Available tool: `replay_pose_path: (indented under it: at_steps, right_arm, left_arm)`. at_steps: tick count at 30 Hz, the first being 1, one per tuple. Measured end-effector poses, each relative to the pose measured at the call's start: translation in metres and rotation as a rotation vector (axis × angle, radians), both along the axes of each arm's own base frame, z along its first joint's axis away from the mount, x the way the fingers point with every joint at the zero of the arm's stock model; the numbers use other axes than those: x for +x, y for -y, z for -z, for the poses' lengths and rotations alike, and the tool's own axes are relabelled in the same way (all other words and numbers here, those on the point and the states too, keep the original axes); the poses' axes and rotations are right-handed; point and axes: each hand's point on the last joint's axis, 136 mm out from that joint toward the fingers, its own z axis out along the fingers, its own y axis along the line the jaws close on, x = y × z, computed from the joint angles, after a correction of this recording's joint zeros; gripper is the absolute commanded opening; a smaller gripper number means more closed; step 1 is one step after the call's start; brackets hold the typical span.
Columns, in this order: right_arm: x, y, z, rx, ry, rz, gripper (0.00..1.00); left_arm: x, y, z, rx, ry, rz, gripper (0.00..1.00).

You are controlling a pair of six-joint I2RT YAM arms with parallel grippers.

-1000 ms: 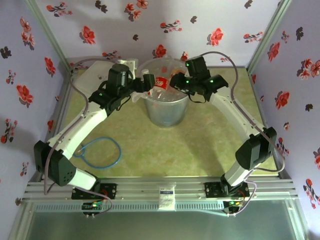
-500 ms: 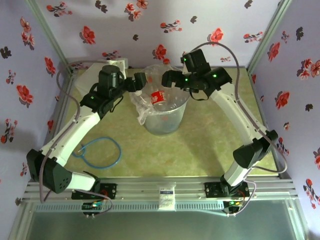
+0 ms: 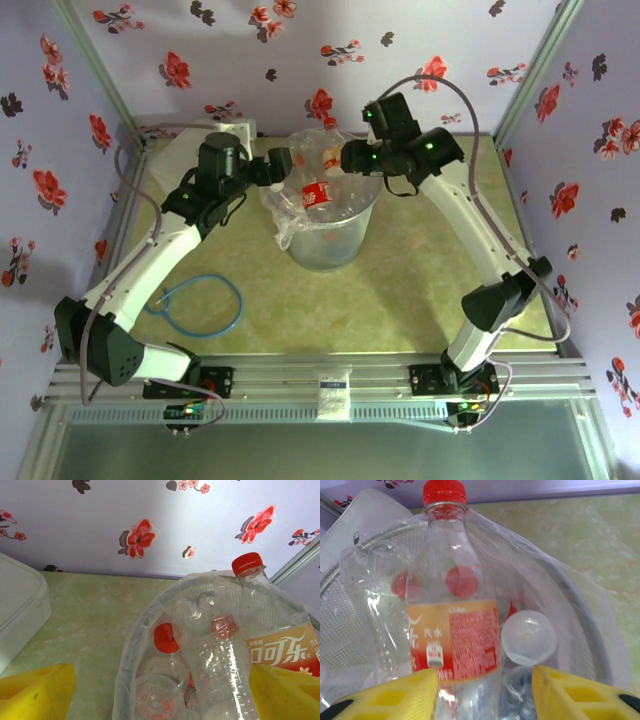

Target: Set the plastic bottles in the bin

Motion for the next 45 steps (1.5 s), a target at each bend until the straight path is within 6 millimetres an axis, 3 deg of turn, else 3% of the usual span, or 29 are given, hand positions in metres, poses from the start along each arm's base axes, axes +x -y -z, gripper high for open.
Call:
replay_pose_path:
  at_steps: [4,12,19,23,27,29,32,34,36,38,41,45]
  right_arm:
    - [0.013,-0.016,0.010,0.028,-0.004,-0.026,0.47]
    - [0.012,-0.026,0.013,0.086,0.006,-0.048,0.46]
    - [0.006,-0.020,0.009,0.058,-0.002,-0.050,0.67]
    - [0.006,-0.012,-0.021,0.059,0.055,-0.049,0.80]
    - [0.004,0.018,-0.053,0.064,0.134,0.002,0.99]
    - [0.000,0.046,-0.063,0.057,0.165,0.059,0.99]
    - [-0.009,0.096,-0.061,0.035,0.194,0.176,0.99]
    - [-0.016,0.132,-0.047,0.004,0.203,0.270,0.99]
    - [-0.023,0.161,-0.029,-0.035,0.200,0.351,0.99]
    - [-0.031,0.182,-0.007,-0.082,0.193,0.414,0.99]
    - [-0.044,0.205,0.031,-0.164,0.187,0.488,0.99]
    - [-0.065,0.231,0.096,-0.288,0.167,0.553,0.99]
  left_arm:
    - [-0.001,0.000,0.015,0.002,-0.029,-0.005,0.90]
    - [0.003,0.007,0.027,-0.032,-0.058,0.004,0.89]
    - [0.004,0.010,0.028,-0.042,-0.063,0.017,0.92]
    - [0.004,0.011,0.015,-0.027,-0.036,0.032,0.98]
    - [-0.004,0.005,-0.019,0.004,0.035,0.056,1.00]
    - [-0.013,-0.005,-0.039,0.030,0.083,0.054,1.00]
    - [-0.032,-0.032,-0.062,0.087,0.152,0.004,1.00]
    - [-0.044,-0.056,-0.069,0.131,0.189,-0.059,1.00]
    - [-0.055,-0.082,-0.059,0.184,0.196,-0.137,1.00]
    - [-0.063,-0.111,-0.033,0.252,0.165,-0.227,1.00]
    - [-0.069,-0.150,0.028,0.373,0.070,-0.353,1.00]
    - [-0.083,-0.187,0.113,0.516,-0.064,-0.443,1.00]
